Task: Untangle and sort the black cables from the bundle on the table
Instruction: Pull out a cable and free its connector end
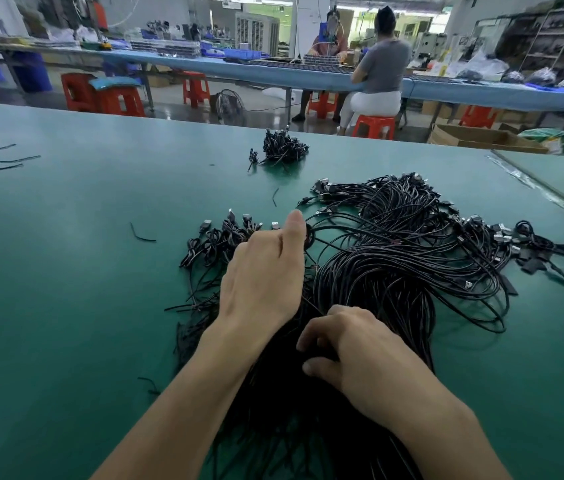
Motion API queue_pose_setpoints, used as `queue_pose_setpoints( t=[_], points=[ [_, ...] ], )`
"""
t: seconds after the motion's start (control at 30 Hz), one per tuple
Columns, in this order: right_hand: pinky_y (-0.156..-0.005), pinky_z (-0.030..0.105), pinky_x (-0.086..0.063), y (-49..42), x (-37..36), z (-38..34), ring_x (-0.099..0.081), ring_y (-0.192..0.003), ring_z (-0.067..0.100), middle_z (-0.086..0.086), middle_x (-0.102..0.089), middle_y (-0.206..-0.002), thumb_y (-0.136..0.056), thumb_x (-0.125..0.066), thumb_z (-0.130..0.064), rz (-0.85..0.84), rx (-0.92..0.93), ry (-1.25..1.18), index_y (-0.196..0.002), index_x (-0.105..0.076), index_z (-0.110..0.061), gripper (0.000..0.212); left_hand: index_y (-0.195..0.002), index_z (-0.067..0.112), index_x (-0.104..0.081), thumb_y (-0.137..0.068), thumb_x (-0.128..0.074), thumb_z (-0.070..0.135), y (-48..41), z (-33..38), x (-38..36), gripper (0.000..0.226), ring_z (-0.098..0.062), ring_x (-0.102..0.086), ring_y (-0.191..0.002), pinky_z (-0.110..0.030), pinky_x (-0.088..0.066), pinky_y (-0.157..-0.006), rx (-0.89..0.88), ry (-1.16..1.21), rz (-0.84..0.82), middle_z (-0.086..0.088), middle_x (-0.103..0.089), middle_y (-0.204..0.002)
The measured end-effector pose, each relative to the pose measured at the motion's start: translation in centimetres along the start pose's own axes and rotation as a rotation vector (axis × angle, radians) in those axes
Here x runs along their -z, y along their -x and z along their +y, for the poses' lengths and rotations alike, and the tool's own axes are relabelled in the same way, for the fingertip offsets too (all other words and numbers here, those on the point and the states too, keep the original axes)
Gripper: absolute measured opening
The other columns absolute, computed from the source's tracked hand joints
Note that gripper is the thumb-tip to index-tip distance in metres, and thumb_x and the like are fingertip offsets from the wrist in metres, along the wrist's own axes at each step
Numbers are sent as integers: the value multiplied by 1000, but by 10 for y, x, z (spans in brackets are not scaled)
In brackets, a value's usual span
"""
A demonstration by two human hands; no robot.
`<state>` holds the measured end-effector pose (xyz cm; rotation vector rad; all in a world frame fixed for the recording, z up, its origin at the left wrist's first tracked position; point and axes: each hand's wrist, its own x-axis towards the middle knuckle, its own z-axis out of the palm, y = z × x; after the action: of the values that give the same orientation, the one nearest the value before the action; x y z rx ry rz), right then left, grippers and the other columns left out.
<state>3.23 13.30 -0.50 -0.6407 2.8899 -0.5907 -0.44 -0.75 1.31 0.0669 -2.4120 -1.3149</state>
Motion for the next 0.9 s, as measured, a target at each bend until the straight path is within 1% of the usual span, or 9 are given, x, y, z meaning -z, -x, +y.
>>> queue_pose_setpoints(
  t=[0.2, 0.37, 0.43, 0.53, 0.6, 0.67, 0.77, 0.83, 0.9],
  points=[
    [-74, 22, -37, -1, -5, -3, -43, -95, 3, -18, -46, -101, -92, -64, -36, 47, 51, 11, -106, -63, -35, 13, -47, 19, -28, -102, -35, 56, -3, -4, -1, 66, -12, -29, -41, -32, -23, -50, -42, 21, -13, 8, -33, -39],
    [-74, 23, -35, -3, -8, -2, -39, -95, 5, -17, -49, -101, -95, -60, -33, 56, 60, 18, -102, -63, -32, 8, -51, 15, -50, -101, -38, 59, -3, -4, -4, 68, -5, -34, -33, -29, -28, -49, -49, 112, -107, 14, -41, -36],
    [-74, 22, -35, -3, -8, -3, -42, -99, 6, -15, -53, -102, -96, -58, -32, 60, 66, 22, -98, -62, -31, 5, -48, 17, -43, -100, -37, 61, -3, -4, -6, 68, -5, -31, -32, -32, -34, -48, -36, 155, -143, 13, -39, -36],
    [-72, 21, -37, -2, -4, -3, -47, -92, 4, -15, -55, -100, -95, -58, -32, 81, 71, -17, -95, -62, -30, 4, -45, 24, -31, -97, -31, 67, -3, -5, -9, 68, -12, -25, -43, -54, -57, -81, 9, 217, -169, 10, -28, -38],
    [-74, 22, -42, -1, 2, -3, -52, -91, 5, -15, -54, -99, -95, -59, -33, 104, 67, -31, -95, -62, -31, 4, -45, 24, -33, -90, -24, 76, -2, -4, -9, 69, -22, -44, -47, -59, -54, -90, 43, 227, -149, 6, -32, -41],
    [-78, 24, -48, 0, 9, -3, -56, -89, 4, -16, -55, -97, -94, -62, -32, 122, 46, -69, -93, -64, -31, 3, -51, 23, -42, -82, -21, 80, -3, -5, -8, 68, -28, -67, -72, -58, -53, -87, 81, 247, -104, -3, -53, -54],
    [-75, 22, -54, 6, 25, 7, -62, -79, 0, -18, -63, -85, -91, -67, -30, 139, -54, -154, -83, -66, -31, 8, -61, 10, -47, -81, -23, 74, -5, -4, -5, 71, -18, -55, -67, -53, -51, -78, 68, 276, -61, 0, -54, -63],
    [-63, 10, -49, 8, 37, 18, -62, -70, -5, -17, -67, -73, -90, -69, -28, 256, -131, -230, -77, -66, -30, 14, -59, 9, -42, -85, -25, 68, -4, 1, -3, 66, -14, -53, -74, -59, -51, -84, 45, 282, -50, 1, -50, -67],
    [-53, 8, -42, 8, 44, 26, -60, -66, -10, -21, -67, -68, -90, -68, -26, 545, -204, -350, -75, -66, -28, 15, -57, 19, -31, -90, -25, 65, 0, 9, -1, 56, -13, -51, -69, -60, -51, -79, -6, 274, -44, 0, -40, -60]
  ],
)
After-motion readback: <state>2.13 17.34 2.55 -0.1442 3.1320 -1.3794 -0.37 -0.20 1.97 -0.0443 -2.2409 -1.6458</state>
